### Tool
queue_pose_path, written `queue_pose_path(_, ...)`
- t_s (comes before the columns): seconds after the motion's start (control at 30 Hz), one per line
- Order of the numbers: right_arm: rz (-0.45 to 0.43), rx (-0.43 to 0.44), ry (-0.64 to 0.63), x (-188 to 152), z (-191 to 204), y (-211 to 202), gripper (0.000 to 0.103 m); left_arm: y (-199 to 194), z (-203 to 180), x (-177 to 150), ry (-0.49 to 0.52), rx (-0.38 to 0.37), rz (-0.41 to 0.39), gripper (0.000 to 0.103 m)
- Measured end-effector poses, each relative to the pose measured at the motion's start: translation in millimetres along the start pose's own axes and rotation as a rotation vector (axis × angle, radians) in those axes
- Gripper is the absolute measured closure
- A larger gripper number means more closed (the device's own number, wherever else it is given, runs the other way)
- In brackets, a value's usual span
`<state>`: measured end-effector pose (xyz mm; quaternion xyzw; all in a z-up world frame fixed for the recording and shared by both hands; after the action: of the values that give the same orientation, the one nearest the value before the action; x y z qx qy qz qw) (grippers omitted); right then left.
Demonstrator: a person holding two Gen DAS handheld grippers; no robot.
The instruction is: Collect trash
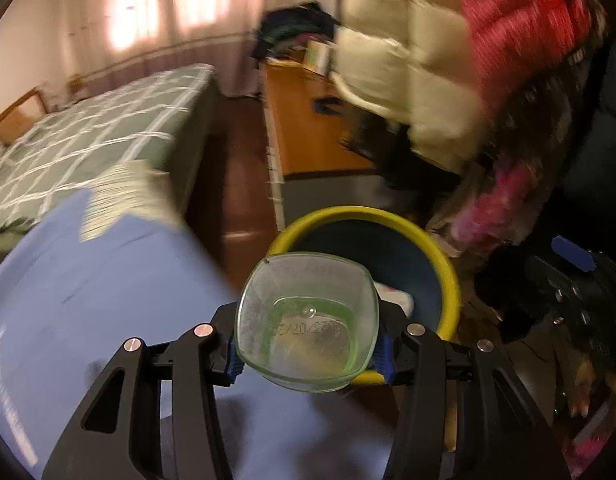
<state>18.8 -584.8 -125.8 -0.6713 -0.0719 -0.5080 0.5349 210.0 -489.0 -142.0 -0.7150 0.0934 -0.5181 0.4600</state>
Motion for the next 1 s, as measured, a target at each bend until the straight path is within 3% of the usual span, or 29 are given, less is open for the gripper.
queue_pose_path(0.03,-0.002,-0.006,0.003,0,-3,-2,0.024,8,-9,4,0.013,-0.003,0.005,0.034)
queue_pose_path(0.1,-0.003,-0.010,0.008,-2,-6,-5,0.023,14,-20,14,0.034,0.031,-0.017,0.010)
queue_pose_path(0.23,-0.001,0.029,0.001,-5,6,-11,0.023,-13,-6,17,-0.014,0.069,-0.071,0.010)
queue_pose_path(0.37,-0.019,0.112,-0.027,-6,38,-26,0.023,-85,36,-3,-0.074,0.173,-0.166,0.006)
queue_pose_path(0.5,-0.059,0.186,-0.083,-3,83,-45,0.022,-173,88,-53,-0.166,0.311,-0.263,0.005)
queue_pose_path(0.77,-0.106,0.294,-0.148,-2,149,-76,0.019,-311,174,-176,-0.396,0.567,-0.321,0.005)
queue_pose_path(0.9,-0.101,0.310,-0.170,-8,163,-85,0.019,-355,190,-212,-0.463,0.642,-0.367,0.005)
queue_pose_path(1.0,-0.103,0.311,-0.174,-11,166,-89,0.019,-371,195,-227,-0.490,0.658,-0.385,0.005)
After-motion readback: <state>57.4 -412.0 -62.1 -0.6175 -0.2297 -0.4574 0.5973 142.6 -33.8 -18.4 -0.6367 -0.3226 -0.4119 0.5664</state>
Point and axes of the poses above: each gripper's, at about its wrist camera, not at the fingertips, and y roughly the way its jaws point, z to its left, x to its top, the point moved 9 cm from there along y, roughly the way its jaws point, and after that the axes turned 1 degree about y, right-handed, at the moved point
